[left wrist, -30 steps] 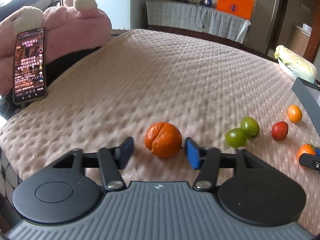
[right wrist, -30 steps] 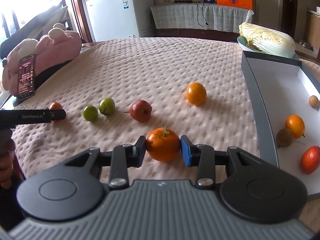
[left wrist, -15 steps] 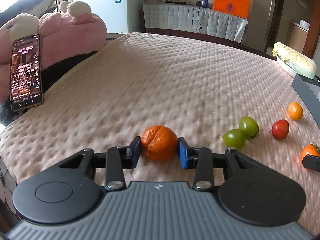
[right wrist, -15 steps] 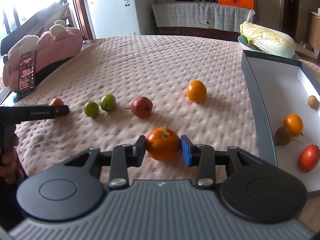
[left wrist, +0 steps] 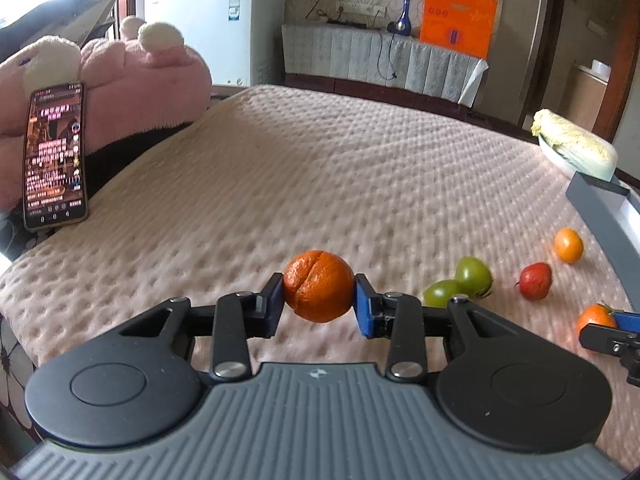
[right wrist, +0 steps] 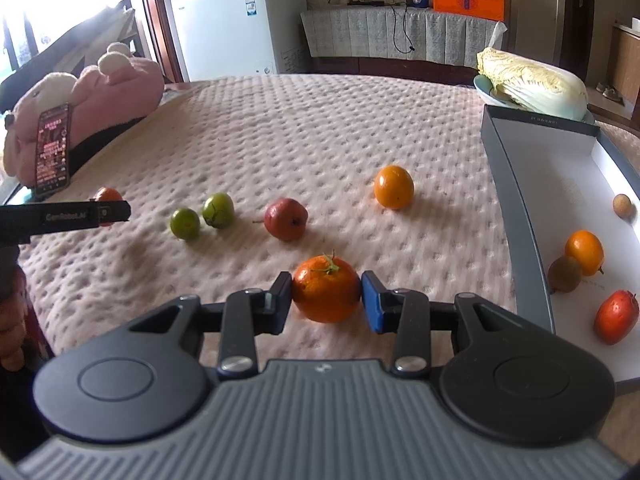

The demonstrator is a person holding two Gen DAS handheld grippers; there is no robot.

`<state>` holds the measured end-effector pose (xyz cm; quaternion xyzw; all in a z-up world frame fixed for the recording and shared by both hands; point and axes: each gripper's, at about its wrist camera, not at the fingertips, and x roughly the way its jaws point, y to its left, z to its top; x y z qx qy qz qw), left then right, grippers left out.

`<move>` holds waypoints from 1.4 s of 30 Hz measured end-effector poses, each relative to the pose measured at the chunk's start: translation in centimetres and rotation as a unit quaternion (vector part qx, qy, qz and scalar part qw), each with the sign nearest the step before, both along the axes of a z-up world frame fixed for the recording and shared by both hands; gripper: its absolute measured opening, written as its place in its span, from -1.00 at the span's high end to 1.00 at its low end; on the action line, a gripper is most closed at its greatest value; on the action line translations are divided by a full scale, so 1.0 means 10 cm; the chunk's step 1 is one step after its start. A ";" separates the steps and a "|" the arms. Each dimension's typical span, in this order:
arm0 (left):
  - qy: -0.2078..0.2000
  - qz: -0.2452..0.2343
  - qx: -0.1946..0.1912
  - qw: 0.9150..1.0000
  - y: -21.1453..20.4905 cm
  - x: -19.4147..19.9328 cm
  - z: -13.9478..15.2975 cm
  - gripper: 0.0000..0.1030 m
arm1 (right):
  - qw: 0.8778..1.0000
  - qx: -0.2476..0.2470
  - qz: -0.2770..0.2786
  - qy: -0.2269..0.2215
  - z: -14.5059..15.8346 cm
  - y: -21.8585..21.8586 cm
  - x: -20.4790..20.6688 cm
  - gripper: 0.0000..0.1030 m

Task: Organize fruits
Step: 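Carry both held oranges over the grey box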

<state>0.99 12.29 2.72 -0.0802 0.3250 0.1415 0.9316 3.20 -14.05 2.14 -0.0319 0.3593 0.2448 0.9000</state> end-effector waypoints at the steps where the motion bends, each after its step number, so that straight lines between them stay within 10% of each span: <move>1: -0.002 -0.001 0.001 1.000 -0.01 -0.01 0.01 0.19 | 1.000 0.002 0.001 -0.001 0.01 0.00 0.00 0.21; 42: -0.032 -0.114 -0.022 0.993 -1.16 0.24 0.18 0.19 | 0.996 0.069 -0.035 -0.037 0.39 -0.62 -0.15 0.21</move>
